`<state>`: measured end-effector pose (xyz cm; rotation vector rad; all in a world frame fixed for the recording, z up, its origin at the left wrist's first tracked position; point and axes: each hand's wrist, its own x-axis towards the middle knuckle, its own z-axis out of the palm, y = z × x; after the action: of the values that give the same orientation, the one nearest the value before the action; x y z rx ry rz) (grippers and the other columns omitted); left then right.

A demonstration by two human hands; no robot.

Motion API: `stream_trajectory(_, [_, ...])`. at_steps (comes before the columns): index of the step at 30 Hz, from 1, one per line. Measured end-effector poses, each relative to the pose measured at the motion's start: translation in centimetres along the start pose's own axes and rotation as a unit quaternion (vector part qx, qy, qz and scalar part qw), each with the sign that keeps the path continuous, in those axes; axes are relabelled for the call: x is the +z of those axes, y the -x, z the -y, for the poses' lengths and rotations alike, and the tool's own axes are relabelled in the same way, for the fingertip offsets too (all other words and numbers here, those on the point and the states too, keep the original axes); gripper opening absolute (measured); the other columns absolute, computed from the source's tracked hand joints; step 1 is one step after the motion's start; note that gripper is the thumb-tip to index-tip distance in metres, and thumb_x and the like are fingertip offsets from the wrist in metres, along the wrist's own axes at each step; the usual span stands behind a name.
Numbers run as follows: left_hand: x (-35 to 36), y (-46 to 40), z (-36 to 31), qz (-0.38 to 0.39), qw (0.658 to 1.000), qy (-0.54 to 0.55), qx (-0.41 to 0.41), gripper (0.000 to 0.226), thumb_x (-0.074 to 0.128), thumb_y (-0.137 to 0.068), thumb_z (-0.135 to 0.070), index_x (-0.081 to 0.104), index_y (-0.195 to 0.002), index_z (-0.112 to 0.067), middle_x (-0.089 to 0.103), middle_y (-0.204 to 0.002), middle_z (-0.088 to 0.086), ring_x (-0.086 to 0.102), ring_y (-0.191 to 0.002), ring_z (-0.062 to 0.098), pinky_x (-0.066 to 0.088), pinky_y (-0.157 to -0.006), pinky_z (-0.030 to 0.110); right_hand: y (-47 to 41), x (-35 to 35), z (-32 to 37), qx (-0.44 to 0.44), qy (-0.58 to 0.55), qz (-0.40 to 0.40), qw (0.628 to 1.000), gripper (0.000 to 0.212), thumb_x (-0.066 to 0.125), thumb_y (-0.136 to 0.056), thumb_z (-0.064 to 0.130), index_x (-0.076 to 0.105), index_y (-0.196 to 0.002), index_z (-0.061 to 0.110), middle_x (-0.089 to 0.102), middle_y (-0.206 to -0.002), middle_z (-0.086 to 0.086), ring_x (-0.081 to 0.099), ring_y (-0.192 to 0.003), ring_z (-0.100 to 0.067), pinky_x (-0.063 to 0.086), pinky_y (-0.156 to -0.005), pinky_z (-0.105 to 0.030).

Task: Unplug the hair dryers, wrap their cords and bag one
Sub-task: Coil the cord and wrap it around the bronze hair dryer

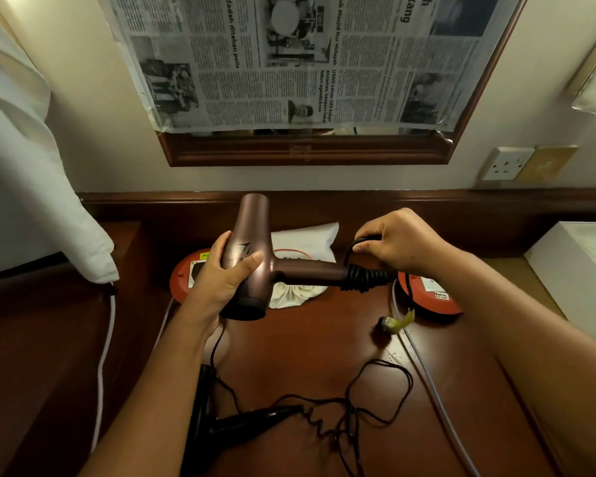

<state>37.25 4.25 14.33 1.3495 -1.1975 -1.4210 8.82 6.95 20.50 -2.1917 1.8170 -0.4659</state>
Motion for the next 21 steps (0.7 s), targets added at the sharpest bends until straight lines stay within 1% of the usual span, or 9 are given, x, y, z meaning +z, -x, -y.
stream_trajectory(4, [0.7, 0.1, -0.2, -0.026, 1.000, 0.010, 0.013, 0.080, 0.074, -0.080, -0.026, 0.031, -0.147, -0.034, 0.054, -0.116, -0.006, 0.063, -0.094, 0.013, 0.052, -0.067, 0.024, 0.6, 0.1, 0.3, -0.008, 0.024, -0.005, 1.000, 0.016, 0.063, -0.088, 0.026, 0.074, -0.096, 0.020, 0.072, -0.084, 0.002, 0.065, -0.080, -0.019, 0.055, -0.073, -0.041])
stream_trajectory(7, [1.2, 0.1, -0.2, -0.053, 0.998, 0.012, 0.027, 0.077, 0.073, -0.082, -0.024, 0.033, -0.147, -0.031, 0.053, -0.121, -0.003, 0.062, -0.092, 0.010, 0.052, -0.068, 0.025, 1.1, 0.4, 0.6, -0.015, 0.048, -0.021, 0.999, 0.015, 0.060, -0.089, 0.028, 0.073, -0.093, 0.021, 0.069, -0.075, 0.002, 0.063, -0.072, -0.020, 0.054, -0.066, -0.040])
stream_trajectory(9, [1.5, 0.1, -0.1, -0.066, 0.997, 0.012, 0.034, 0.075, 0.073, -0.082, -0.024, 0.035, -0.147, -0.030, 0.054, -0.120, -0.003, 0.062, -0.090, 0.010, 0.052, -0.067, 0.025, 1.5, 0.5, 0.8, -0.019, 0.064, -0.029, 0.997, 0.015, 0.059, -0.090, 0.027, 0.072, -0.090, 0.021, 0.066, -0.071, 0.003, 0.060, -0.067, -0.020, 0.053, -0.062, -0.036])
stream_trajectory(13, [1.8, 0.1, -0.1, -0.084, 0.995, 0.013, 0.047, 0.074, 0.073, -0.082, -0.023, 0.036, -0.146, -0.029, 0.055, -0.119, -0.002, 0.062, -0.087, 0.008, 0.052, -0.066, 0.023, 2.4, 0.9, 1.4, -0.010, 0.064, -0.047, 0.997, 0.015, 0.056, -0.091, 0.026, 0.071, -0.090, 0.021, 0.065, -0.072, 0.002, 0.059, -0.066, -0.019, 0.050, -0.059, -0.033])
stream_trajectory(15, [2.0, 0.1, -0.2, -0.090, 0.995, 0.012, 0.051, 0.073, 0.073, -0.082, -0.022, 0.037, -0.146, -0.028, 0.056, -0.116, -0.004, 0.061, -0.084, 0.005, 0.051, -0.063, 0.018, 2.8, 1.3, 1.6, -0.007, 0.063, -0.058, 0.996, 0.015, 0.056, -0.091, 0.025, 0.071, -0.090, 0.020, 0.065, -0.073, 0.001, 0.058, -0.067, -0.019, 0.049, -0.059, -0.030])
stream_trajectory(17, [2.1, 0.1, -0.3, -0.098, 0.994, 0.010, 0.055, 0.072, 0.072, -0.083, -0.021, 0.037, -0.146, -0.027, 0.055, -0.107, -0.010, 0.060, -0.080, 0.002, 0.048, -0.057, 0.010, 3.2, 2.1, 1.9, -0.011, 0.056, -0.084, 0.995, 0.015, 0.057, -0.091, 0.024, 0.071, -0.091, 0.019, 0.065, -0.073, 0.000, 0.057, -0.065, -0.019, 0.046, -0.056, -0.027])
stream_trajectory(18, [2.2, 0.1, -0.3, -0.101, 0.993, 0.010, 0.057, 0.072, 0.072, -0.083, -0.020, 0.037, -0.146, -0.027, 0.054, -0.103, -0.013, 0.060, -0.078, 0.001, 0.047, -0.056, 0.009, 3.4, 2.5, 2.0, -0.012, 0.050, -0.100, 0.994, 0.015, 0.057, -0.091, 0.023, 0.071, -0.092, 0.017, 0.066, -0.074, -0.001, 0.057, -0.064, -0.019, 0.045, -0.056, -0.027])
stream_trajectory(19, [2.2, 0.1, -0.4, -0.104, 0.993, 0.012, 0.057, 0.072, 0.071, -0.084, -0.020, 0.037, -0.147, -0.026, 0.053, -0.100, -0.015, 0.059, -0.078, 0.000, 0.047, -0.055, 0.008, 3.6, 3.0, 2.1, -0.012, 0.042, -0.114, 0.993, 0.017, 0.057, -0.091, 0.022, 0.071, -0.095, 0.015, 0.067, -0.074, -0.002, 0.058, -0.063, -0.020, 0.047, -0.056, -0.028])
stream_trajectory(21, [2.3, 0.2, -0.5, -0.107, 0.992, 0.015, 0.062, 0.072, 0.071, -0.084, -0.018, 0.037, -0.147, -0.025, 0.053, -0.100, -0.015, 0.059, -0.078, 0.000, 0.047, -0.054, 0.006, 4.1, 4.0, 2.1, -0.012, 0.019, -0.137, 0.990, 0.019, 0.057, -0.091, 0.020, 0.071, -0.099, 0.010, 0.068, -0.077, -0.005, 0.060, -0.064, -0.022, 0.053, -0.058, -0.036])
